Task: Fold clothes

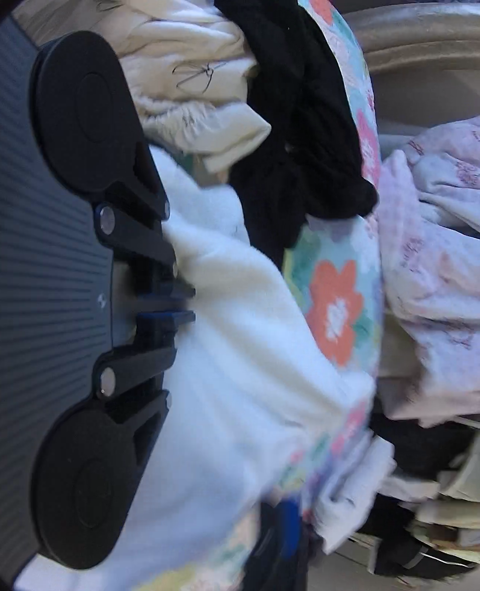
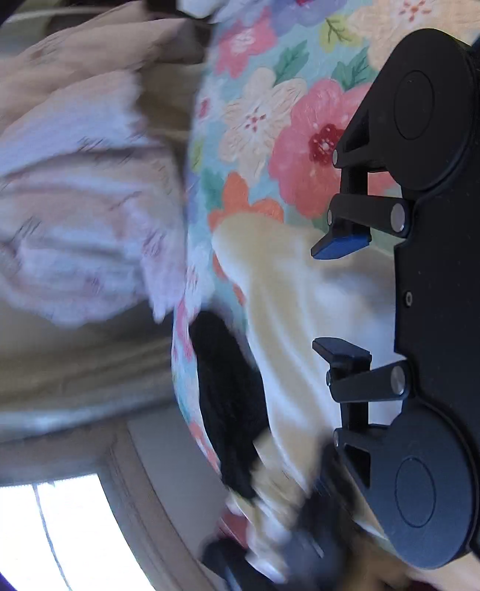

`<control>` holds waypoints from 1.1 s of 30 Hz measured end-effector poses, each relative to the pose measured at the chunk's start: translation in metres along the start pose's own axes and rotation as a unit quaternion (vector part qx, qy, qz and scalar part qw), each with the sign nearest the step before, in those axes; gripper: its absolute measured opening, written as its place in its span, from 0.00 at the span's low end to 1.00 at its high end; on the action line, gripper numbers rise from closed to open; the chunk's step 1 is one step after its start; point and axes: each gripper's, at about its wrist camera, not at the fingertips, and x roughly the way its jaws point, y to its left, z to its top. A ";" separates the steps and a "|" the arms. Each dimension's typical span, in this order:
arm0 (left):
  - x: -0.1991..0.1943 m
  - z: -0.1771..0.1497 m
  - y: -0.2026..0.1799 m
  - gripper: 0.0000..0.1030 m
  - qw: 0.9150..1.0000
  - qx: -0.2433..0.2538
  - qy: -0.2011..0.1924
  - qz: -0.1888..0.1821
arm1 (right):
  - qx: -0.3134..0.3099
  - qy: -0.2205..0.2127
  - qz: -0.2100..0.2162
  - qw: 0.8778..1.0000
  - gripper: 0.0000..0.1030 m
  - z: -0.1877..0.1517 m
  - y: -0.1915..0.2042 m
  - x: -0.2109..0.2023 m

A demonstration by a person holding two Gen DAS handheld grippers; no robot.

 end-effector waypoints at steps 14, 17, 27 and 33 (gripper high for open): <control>-0.019 -0.009 -0.024 0.03 0.995 -0.047 0.000 0.089 | -0.106 0.024 -0.012 0.994 0.54 -0.143 0.078 -0.082; -0.050 -0.019 -0.032 0.05 0.991 -0.117 -0.014 0.065 | -0.123 0.030 0.003 0.992 0.56 -0.155 0.069 -0.096; -0.138 -0.051 -0.094 0.35 0.996 -0.053 0.047 0.052 | -0.046 0.014 0.044 0.998 0.71 -0.146 0.023 -0.154; -0.167 -0.097 -0.143 0.41 0.995 -0.053 0.004 0.083 | -0.015 -0.044 0.060 0.997 0.80 -0.147 0.014 -0.199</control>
